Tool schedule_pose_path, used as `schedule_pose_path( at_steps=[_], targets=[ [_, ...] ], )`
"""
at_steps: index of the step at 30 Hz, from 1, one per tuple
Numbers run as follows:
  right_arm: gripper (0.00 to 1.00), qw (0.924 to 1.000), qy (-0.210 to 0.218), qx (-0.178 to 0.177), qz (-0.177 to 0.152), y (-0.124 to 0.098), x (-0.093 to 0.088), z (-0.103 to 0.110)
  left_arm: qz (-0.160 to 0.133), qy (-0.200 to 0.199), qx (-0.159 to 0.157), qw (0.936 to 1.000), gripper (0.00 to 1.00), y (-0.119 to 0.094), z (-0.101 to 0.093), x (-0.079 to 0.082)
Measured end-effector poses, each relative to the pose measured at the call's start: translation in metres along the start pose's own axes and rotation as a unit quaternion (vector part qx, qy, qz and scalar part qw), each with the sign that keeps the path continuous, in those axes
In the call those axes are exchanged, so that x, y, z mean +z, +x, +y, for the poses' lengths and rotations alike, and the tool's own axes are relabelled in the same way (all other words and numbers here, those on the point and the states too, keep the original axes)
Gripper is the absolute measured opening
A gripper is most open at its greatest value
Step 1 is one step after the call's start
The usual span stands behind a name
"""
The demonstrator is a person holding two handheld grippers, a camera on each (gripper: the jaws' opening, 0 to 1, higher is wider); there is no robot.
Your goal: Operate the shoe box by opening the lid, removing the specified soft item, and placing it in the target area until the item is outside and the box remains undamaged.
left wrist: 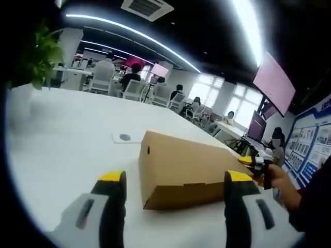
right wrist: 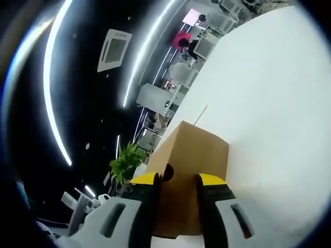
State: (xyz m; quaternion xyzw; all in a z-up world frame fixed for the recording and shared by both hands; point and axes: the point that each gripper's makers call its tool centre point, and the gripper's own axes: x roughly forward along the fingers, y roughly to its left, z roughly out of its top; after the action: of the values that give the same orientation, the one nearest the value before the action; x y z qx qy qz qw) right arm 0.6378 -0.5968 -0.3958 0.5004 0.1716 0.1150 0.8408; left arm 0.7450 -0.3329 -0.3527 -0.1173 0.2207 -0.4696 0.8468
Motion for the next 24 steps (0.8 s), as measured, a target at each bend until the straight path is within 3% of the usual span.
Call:
schedule_pose_path(
  at_steps=[13, 16, 24],
  targets=[
    [0.29, 1.0, -0.003, 0.0, -0.007, 0.0, -0.002, 0.002, 0.018, -0.005, -0.005, 0.9998, 0.79, 0.035, 0.018, 0.004],
    [0.29, 1.0, -0.004, 0.002, -0.007, 0.0, -0.002, 0.003, 0.028, 0.006, 0.014, 0.9995, 0.79, 0.039, 0.029, 0.002],
    [0.29, 0.9999, -0.008, 0.004, -0.007, 0.001, -0.001, 0.002, 0.038, -0.011, 0.019, 0.999, 0.78, 0.048, 0.043, 0.0]
  ],
)
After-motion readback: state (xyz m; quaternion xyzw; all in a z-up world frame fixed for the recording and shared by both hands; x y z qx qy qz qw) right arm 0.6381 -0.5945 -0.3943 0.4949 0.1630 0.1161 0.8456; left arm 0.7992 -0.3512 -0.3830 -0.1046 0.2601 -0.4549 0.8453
